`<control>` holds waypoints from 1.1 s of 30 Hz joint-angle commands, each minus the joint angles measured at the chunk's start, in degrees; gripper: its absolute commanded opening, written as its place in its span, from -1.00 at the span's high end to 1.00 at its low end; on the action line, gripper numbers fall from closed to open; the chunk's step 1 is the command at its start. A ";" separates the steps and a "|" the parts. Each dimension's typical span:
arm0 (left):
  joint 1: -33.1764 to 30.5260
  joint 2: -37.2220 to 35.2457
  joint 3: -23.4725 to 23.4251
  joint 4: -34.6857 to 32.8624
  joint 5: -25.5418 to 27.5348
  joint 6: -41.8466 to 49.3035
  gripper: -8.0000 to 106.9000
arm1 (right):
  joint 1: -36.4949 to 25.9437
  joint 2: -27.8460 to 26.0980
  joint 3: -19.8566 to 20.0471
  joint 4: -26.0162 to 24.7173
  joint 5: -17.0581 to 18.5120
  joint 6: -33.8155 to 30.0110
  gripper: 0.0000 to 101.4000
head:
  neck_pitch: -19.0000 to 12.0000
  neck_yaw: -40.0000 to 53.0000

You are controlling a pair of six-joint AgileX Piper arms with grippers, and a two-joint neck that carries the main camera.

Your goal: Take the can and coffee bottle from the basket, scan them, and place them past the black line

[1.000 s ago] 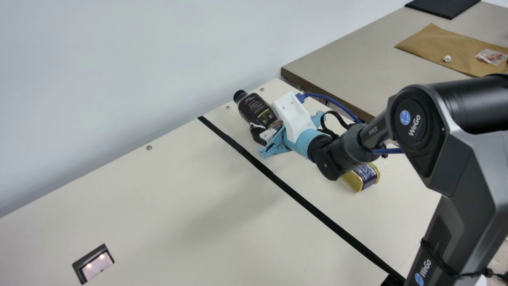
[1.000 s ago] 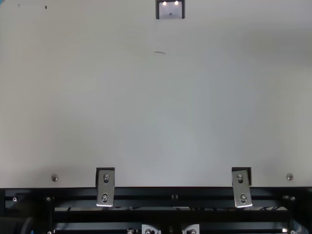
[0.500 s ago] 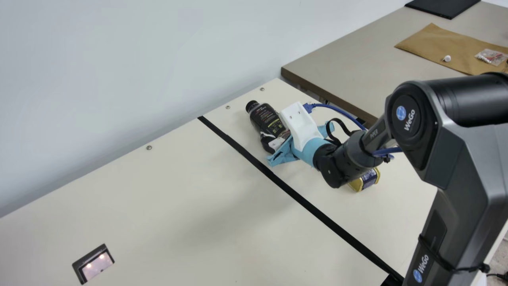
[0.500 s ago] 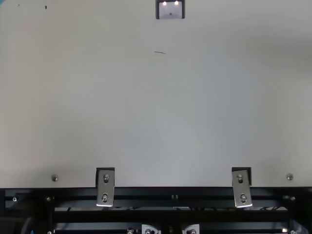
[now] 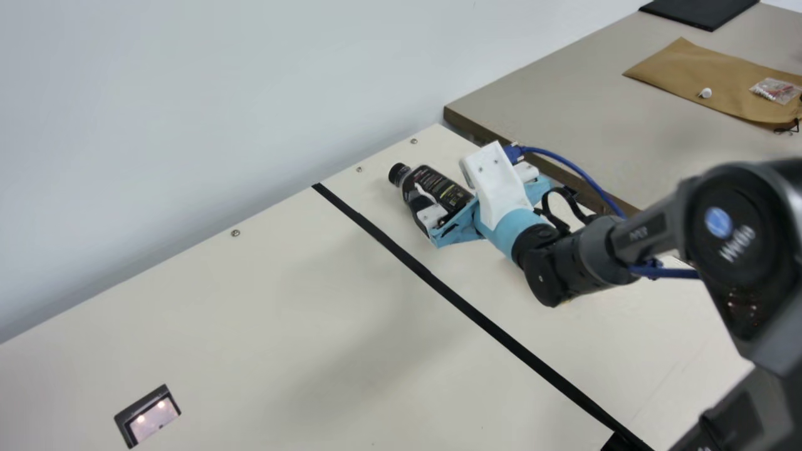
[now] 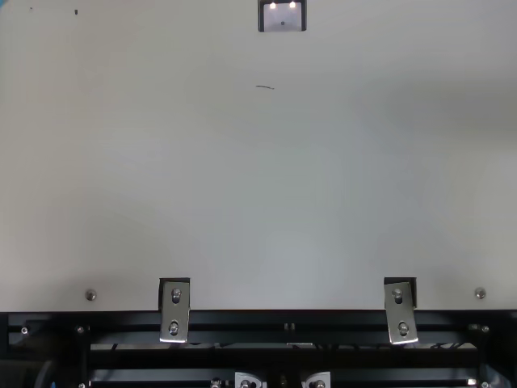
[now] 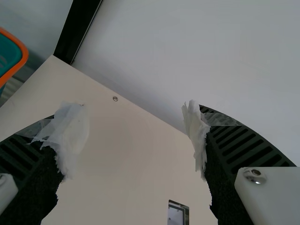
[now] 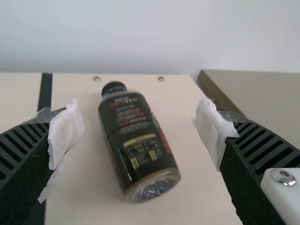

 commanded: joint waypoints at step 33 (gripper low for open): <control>0.43 -0.98 0.54 4.84 1.99 -1.75 -0.71 | 38.40 -35.09 -10.72 11.91 54.70 18.45 -1.00 | -2.12 24.73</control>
